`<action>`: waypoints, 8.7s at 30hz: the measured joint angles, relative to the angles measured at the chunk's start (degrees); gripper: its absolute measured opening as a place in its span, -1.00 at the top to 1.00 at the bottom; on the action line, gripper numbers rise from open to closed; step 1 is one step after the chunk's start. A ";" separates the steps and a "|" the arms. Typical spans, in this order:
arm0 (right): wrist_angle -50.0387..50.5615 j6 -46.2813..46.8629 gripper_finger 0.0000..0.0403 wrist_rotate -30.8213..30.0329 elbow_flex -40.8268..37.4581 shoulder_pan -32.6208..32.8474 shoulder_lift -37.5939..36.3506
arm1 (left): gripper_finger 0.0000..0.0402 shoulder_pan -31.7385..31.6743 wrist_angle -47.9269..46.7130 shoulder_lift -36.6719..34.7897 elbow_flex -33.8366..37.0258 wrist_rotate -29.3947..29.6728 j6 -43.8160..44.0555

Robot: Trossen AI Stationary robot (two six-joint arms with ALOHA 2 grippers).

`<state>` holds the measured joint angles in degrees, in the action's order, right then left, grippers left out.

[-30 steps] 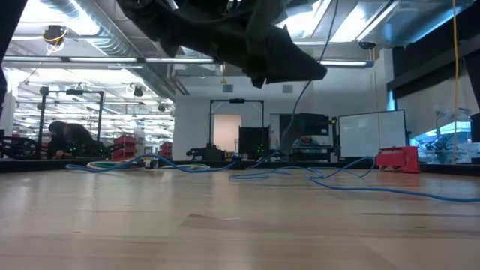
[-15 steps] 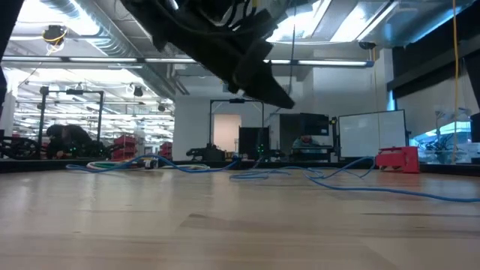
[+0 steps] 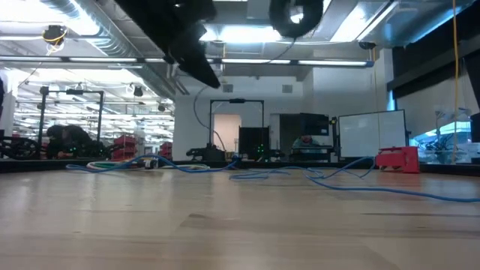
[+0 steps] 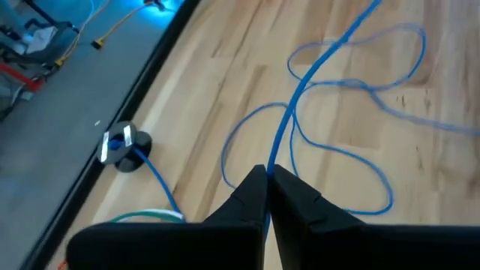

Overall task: Coil cords
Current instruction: Coil the blue wire onto the black spool

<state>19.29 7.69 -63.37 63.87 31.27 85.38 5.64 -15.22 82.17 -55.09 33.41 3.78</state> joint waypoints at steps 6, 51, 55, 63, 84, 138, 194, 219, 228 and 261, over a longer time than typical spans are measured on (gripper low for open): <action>-4.14 5.89 0.97 0.41 -8.97 -3.23 1.80 | 0.98 1.01 2.12 -4.21 2.25 0.00 2.33; -75.65 -17.45 0.97 27.97 -19.38 -23.34 6.45 | 0.97 2.64 22.90 3.22 2.21 -7.90 -2.71; -75.75 -20.58 0.97 27.79 -19.38 -22.09 3.67 | 0.97 1.45 19.65 3.29 2.19 -7.87 -2.23; -68.80 -26.54 0.97 20.10 -19.38 -15.67 0.15 | 0.97 0.65 16.84 3.35 2.18 -0.98 -2.47; -36.37 -10.15 0.97 12.51 -19.22 -10.90 3.47 | 0.97 0.73 13.64 3.28 2.20 1.38 -3.37; -35.62 -7.89 0.97 13.43 -18.66 -14.73 4.96 | 0.38 -1.68 8.49 8.51 2.19 -11.01 -5.62; -26.58 -4.26 0.97 7.39 -18.61 -5.57 -2.86 | 0.99 -6.74 29.83 18.52 2.16 -12.50 -9.74; -27.93 11.55 0.97 4.61 -22.50 -13.45 8.20 | 1.00 0.01 26.24 7.09 2.23 -18.82 -5.10; -36.23 5.85 0.97 4.36 -22.50 -13.33 8.23 | 1.00 0.05 40.10 11.67 2.21 -19.58 -2.61; -64.40 -33.33 0.97 11.14 -16.41 -13.23 -1.93 | 0.99 -0.76 38.08 14.21 2.23 -19.04 -5.43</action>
<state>-45.10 -25.65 -52.23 47.45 18.04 83.45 4.89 22.85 96.38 -52.86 14.37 -1.65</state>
